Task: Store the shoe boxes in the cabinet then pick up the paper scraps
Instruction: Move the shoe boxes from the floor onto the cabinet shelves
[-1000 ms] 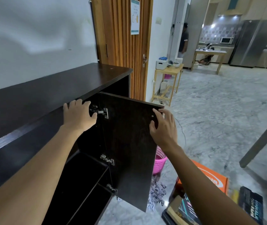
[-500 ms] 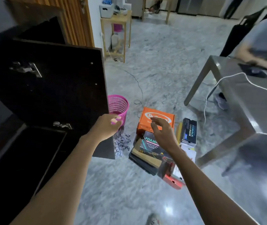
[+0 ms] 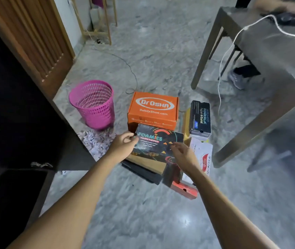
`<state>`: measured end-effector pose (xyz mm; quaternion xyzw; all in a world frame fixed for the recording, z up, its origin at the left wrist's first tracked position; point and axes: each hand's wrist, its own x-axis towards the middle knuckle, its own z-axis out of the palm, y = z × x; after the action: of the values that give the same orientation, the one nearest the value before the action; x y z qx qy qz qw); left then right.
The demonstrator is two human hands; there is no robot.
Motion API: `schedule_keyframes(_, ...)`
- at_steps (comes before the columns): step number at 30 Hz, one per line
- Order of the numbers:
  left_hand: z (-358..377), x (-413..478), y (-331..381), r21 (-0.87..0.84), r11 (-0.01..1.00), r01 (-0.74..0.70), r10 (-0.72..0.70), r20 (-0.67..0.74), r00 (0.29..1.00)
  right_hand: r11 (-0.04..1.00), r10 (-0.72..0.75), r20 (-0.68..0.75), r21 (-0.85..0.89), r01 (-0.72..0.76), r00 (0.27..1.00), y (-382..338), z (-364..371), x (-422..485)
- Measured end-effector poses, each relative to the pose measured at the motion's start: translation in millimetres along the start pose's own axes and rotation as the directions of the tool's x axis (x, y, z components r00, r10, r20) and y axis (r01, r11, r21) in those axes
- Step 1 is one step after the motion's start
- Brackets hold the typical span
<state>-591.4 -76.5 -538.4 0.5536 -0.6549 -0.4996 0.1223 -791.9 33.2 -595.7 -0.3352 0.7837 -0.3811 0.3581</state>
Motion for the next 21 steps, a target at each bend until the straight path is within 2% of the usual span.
schedule_keyframes(2,31,44,-37,0.022,1.0,0.019,-0.019,-0.02,1.0,0.998,0.05,0.002,0.039,-0.05,0.999,52,14,34)
schedule_keyframes(5,70,108,-94,-0.005,0.998,0.064,-0.065,-0.05,0.997,0.996,0.087,-0.025,-0.019,-0.087,0.996,124,36,84)
schedule_keyframes(10,114,194,-165,0.017,0.997,0.08,-0.078,-0.094,0.992,0.997,0.063,-0.259,-0.025,-0.072,0.964,261,70,200)
schedule_keyframes(13,129,228,-194,-0.016,0.997,0.073,-0.074,-0.125,0.989,0.995,0.031,-0.315,0.099,0.001,0.949,267,82,212)
schedule_keyframes(17,144,256,-231,-0.098,0.993,0.064,-0.076,-0.132,0.988,0.949,0.106,-0.32,0.314,0.0,0.941,269,95,212)
schedule_keyframes(21,150,262,-249,-0.213,0.976,0.049,-0.108,-0.275,0.956,0.898,0.159,-0.362,0.439,0.017,0.919,273,108,204)
